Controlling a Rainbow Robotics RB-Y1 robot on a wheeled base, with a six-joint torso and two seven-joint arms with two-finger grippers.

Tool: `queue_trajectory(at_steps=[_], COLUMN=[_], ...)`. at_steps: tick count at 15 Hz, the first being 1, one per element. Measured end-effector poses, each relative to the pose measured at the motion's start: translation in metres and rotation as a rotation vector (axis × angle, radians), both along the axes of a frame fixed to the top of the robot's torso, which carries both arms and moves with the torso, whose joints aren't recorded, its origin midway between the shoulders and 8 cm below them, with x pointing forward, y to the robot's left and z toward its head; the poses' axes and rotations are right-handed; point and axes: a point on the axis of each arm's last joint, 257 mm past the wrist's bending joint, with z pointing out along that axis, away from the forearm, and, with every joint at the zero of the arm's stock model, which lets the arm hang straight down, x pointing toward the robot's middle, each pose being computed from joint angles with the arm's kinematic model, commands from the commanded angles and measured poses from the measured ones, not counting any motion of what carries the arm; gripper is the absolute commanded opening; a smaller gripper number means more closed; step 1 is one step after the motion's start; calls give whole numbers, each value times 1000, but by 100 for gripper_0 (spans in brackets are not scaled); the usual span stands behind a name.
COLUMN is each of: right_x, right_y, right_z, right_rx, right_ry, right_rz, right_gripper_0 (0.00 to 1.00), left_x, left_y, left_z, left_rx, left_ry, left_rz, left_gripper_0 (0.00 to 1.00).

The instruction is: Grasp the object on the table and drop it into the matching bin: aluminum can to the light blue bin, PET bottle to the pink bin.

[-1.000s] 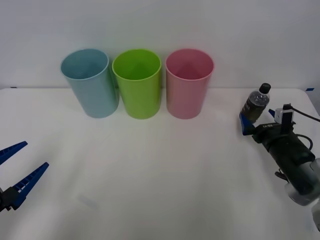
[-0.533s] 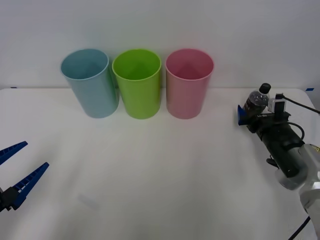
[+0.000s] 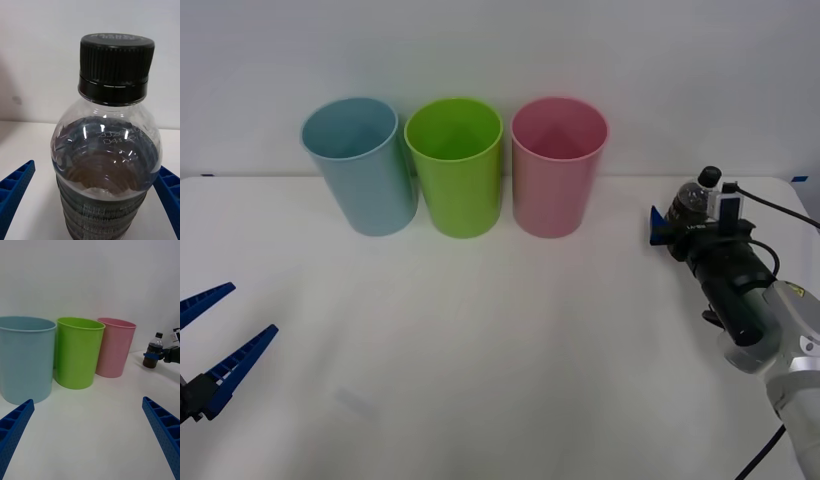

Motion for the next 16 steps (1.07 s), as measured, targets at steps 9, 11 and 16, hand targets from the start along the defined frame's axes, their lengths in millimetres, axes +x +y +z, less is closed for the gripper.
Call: queue_trajectory(at_steps=[9, 11, 16], right_x=[0, -1, -8], right_y=[0, 1, 4], right_z=[2, 5, 8], right_rx=[-5, 1, 14], right_ry=[-6, -16, -41], right_rz=[7, 19, 69], right_gripper_0=[0, 0, 0], left_x=[0, 0, 0], left_y=[0, 0, 0], left_z=[0, 0, 0], left_rx=[0, 0, 0], left_ry=[0, 0, 0], left_rz=[0, 0, 0], left_gripper_0=[100, 100, 100])
